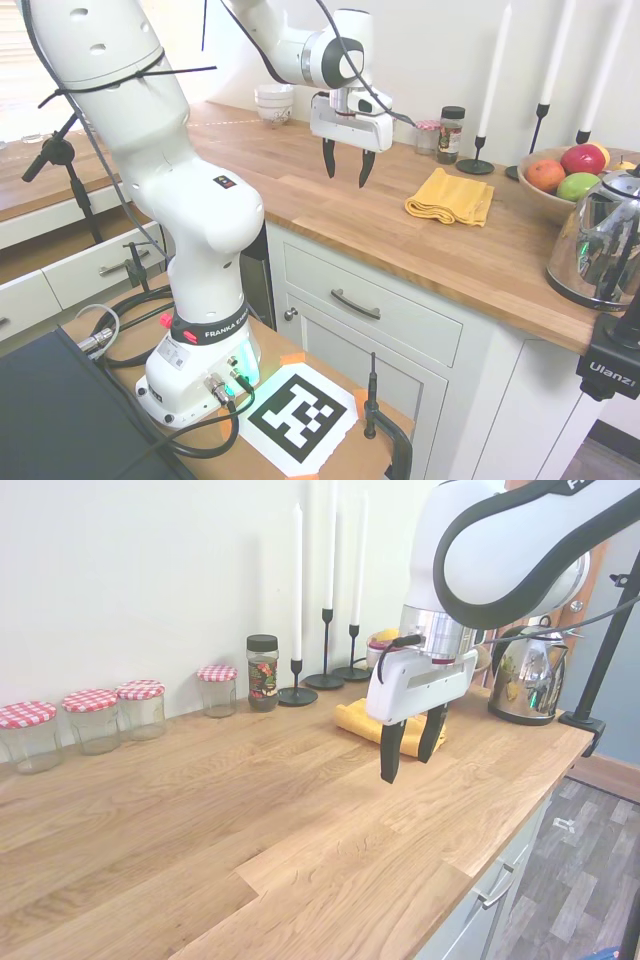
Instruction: Wipe the counter
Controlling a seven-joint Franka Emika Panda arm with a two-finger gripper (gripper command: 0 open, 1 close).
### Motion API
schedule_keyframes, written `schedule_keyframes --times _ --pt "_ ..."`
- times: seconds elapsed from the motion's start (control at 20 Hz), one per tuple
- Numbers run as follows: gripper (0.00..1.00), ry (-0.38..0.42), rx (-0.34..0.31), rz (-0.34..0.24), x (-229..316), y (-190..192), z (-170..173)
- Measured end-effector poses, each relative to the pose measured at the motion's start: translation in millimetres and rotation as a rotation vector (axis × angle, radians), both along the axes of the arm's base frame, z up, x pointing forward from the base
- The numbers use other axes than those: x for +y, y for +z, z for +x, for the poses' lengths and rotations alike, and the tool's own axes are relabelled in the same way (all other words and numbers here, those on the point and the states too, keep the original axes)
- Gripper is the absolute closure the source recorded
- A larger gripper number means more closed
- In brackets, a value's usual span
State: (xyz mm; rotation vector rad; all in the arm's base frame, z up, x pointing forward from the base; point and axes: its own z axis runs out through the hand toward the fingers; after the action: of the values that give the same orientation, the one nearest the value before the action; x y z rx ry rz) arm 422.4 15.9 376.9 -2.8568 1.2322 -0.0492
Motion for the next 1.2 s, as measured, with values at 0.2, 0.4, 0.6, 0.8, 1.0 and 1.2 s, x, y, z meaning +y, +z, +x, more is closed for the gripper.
schedule_keyframes --times 0.2,0.4,0.6,0.8,1.0,1.2 --pt "0.0 0.0 -0.003 0.0 0 -1 1" --pt "0.0 -0.012 -0.02 0.003 -5 -3 5" --pt "0.0 -0.035 -0.026 0.011 -19 -2 13" --pt "0.0 -0.054 -0.039 0.018 -36 4 30" --pt "0.0 -0.072 -0.04 0.025 -55 9 51" --pt "0.0 -0.089 -0.042 0.028 -76 16 72"
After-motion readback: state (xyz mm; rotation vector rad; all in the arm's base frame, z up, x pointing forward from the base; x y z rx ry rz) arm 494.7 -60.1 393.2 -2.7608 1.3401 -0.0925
